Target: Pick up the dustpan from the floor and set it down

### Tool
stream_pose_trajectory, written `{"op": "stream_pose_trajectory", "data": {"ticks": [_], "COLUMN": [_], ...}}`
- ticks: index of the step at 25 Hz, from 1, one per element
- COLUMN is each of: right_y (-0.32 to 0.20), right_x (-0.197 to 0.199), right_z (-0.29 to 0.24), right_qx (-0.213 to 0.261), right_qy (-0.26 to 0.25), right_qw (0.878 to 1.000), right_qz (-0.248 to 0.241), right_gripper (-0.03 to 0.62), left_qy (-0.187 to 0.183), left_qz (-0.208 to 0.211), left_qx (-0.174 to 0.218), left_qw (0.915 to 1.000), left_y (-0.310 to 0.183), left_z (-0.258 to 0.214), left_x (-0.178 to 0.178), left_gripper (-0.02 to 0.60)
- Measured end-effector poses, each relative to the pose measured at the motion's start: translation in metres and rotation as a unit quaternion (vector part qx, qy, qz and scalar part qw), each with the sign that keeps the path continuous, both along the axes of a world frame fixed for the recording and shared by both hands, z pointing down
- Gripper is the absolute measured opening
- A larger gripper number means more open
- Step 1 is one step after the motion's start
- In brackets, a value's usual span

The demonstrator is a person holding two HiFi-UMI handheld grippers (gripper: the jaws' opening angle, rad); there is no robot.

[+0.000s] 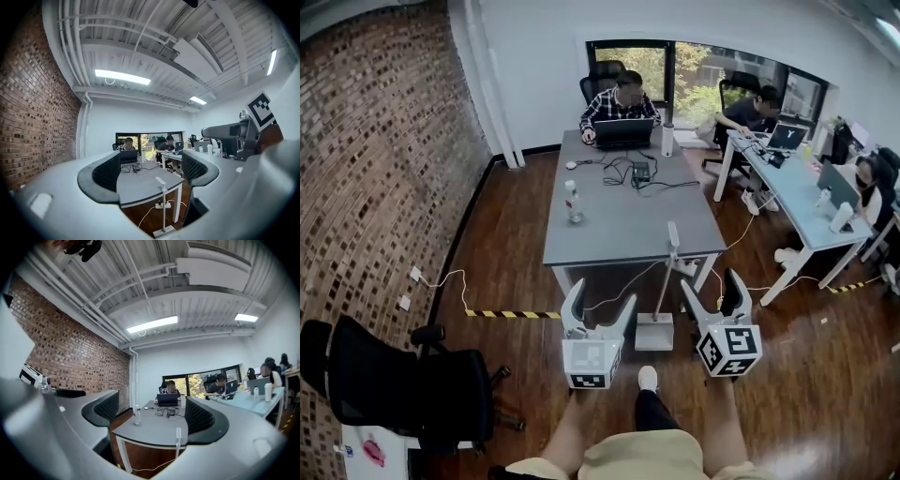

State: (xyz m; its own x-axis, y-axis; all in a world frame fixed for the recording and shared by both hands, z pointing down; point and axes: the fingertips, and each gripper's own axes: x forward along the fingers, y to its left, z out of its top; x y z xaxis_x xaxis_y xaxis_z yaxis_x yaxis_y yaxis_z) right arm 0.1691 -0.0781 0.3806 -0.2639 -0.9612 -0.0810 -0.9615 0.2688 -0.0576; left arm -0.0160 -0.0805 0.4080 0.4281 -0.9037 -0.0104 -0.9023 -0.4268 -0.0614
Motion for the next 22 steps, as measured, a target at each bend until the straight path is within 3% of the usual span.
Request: {"op": "stream_pose_trajectory", "data": {"ticks": [6, 12, 18, 22], "right_y": [-0.093, -0.186, -0.245, -0.253], "right_x": [-0.027, -0.031, -0.021, 0.008], "right_z": [0.003, 0.031, 0.07, 0.11], "right_qx": [0.018, -0.003, -0.035, -0.078], "right_qy": [0.014, 0.023, 0.033, 0.038], "right_qw": [0.997, 0.995, 0.997, 0.996], "right_qz": [-0.077, -0.102, -0.065, -0.012], "right_gripper": [0.434, 0.434, 0.434, 0.434], "left_qy": [0.011, 0.011, 0.0, -0.003], "left_qz": [-0.014, -0.047, -0.045, -0.008], "left_qx": [0.01, 0.024, 0.007, -0.023], "left_qw": [0.9998, 0.9985, 0.999, 0.9997], "left_y": [-0.104, -0.182, -0.229, -0.25], "left_z": [-0.016, -0.019, 0.003, 0.029], "left_x": [0.013, 0.006, -0.001, 0.011], "left_gripper": [0.393, 0.379, 0.383, 0.382]}}
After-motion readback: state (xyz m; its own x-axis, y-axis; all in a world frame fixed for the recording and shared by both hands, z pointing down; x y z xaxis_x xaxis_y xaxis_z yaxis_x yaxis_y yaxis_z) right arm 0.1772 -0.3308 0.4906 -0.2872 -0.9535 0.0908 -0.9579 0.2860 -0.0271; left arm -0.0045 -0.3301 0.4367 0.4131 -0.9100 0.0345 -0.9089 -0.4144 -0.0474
